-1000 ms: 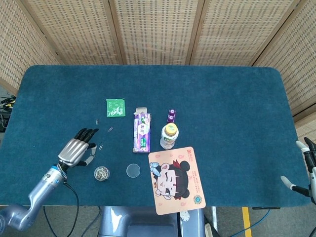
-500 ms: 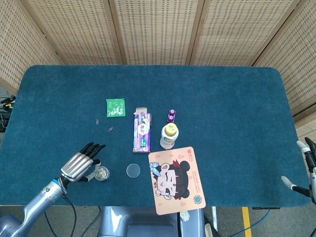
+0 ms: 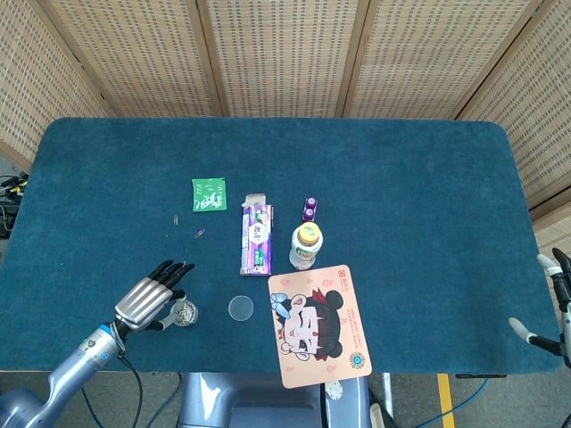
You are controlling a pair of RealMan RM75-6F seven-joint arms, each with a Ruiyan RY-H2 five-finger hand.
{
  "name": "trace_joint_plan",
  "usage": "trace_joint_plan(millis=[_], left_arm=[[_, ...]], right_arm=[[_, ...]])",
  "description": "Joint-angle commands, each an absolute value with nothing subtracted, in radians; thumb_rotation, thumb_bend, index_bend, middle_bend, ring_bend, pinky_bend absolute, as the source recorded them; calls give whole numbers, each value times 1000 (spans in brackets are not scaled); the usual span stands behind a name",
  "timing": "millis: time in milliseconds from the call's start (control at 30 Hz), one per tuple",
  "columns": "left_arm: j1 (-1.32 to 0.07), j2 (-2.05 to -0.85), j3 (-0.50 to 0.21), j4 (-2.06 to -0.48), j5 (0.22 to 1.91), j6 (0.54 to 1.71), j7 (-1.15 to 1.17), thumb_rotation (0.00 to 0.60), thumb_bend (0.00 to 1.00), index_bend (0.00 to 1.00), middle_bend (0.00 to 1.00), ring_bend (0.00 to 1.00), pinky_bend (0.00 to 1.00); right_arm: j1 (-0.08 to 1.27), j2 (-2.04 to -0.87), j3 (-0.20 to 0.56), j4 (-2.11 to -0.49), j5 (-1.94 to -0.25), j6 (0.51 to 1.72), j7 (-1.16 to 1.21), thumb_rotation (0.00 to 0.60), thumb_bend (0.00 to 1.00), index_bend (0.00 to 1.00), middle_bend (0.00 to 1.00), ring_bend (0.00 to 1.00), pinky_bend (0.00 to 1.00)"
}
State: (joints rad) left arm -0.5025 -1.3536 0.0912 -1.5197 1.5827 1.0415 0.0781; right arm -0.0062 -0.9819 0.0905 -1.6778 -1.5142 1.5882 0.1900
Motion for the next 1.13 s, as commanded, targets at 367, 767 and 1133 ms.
trace_joint_plan(millis=[367,767,1133], left_arm=[[-495,-1318,85,-1543,1607,1090,29,600,369,263,0,0,0],[-271,-1170,-8,-1678,1356,1411,175,600,10,0,0,0,0],[-102,-1030,36,-1771,1363,1561,52,600,0,0,0,0,0]], right_arm=[[-7,-982,90,-1677,-1516,1590,192,600,0,74,0,0,0],[-11,-977,86,-1681,-1532,1600,203,600,0,74,0,0,0],[-8,-976,78,-1676,-1547,1596,212,600,0,74,0,0,0]])
